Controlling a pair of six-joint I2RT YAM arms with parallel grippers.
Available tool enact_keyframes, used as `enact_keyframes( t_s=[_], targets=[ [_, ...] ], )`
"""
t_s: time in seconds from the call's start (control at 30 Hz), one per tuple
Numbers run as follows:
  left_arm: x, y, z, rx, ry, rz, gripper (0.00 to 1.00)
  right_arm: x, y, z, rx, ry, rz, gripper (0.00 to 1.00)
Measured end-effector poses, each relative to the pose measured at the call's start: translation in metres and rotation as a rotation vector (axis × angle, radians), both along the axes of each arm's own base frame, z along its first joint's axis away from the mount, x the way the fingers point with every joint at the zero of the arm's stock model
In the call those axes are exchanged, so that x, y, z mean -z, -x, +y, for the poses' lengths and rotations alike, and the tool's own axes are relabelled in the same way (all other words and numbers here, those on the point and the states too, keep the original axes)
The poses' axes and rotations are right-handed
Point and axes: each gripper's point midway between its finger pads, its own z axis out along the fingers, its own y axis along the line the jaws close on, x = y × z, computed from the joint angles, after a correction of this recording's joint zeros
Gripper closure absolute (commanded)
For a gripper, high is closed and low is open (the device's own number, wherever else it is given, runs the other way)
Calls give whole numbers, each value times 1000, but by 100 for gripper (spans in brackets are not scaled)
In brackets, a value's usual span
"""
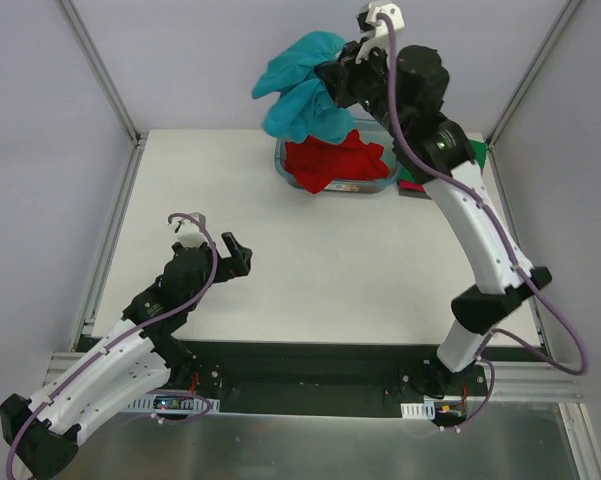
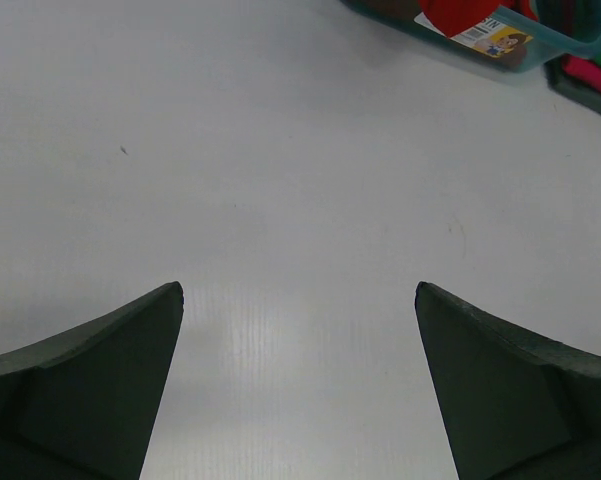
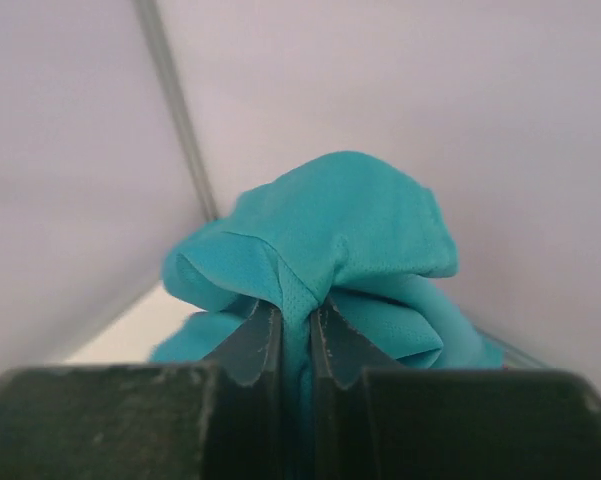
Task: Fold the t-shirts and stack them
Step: Move the tshirt to the center of the board
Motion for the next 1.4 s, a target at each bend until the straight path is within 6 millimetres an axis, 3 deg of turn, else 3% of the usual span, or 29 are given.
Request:
enact_keyframes(
  t_s=[0.13,0.23,0.3,0.33,0.37,0.43,0.5,0.57,0.67,0.73,0.77,0.83,0.9,0.97,1.07,1.2,1.4],
  targets=[
    [-2,6,0,13,36,-12,1,-79,83,3,-125,-100,-152,99],
    [-8,12,1,17,73,-36,1,-103,109,-12,-138,-143,-195,99],
    [-10,17,3,14,103,-48,1,-100,114,-20,-117,-152,-182,99],
    [-11,19,5,10,119,-52,1,-91,113,-24,-96,-147,-162,96],
    [-11,21,6,7,130,-54,1,-78,111,-27,-74,-135,-137,87],
    [-9,26,8,0,154,-54,1,-30,101,-35,-1,-83,-52,38],
    [-3,30,11,-11,168,-40,1,45,90,-47,90,-3,77,8],
    [5,34,14,-21,168,-19,1,138,84,-69,205,106,231,1],
    [19,38,17,-33,160,23,1,262,88,-121,403,274,455,4],
    [25,39,17,-37,154,48,1,322,105,-160,523,369,584,4],
    [29,40,16,-37,150,66,1,340,115,-176,565,399,626,4],
    [40,40,13,-36,125,115,1,350,131,-191,598,407,655,4],
    [53,41,12,-33,92,171,1,338,138,-190,577,359,631,4],
    [66,43,9,-25,62,228,1,319,144,-180,512,284,589,4],
    [78,46,5,-8,35,288,1,308,157,-159,387,233,557,4],
    [85,45,-1,11,19,329,1,338,188,-133,235,263,620,4],
    [74,24,-23,41,38,324,8,398,235,-138,170,265,789,4]
  ],
)
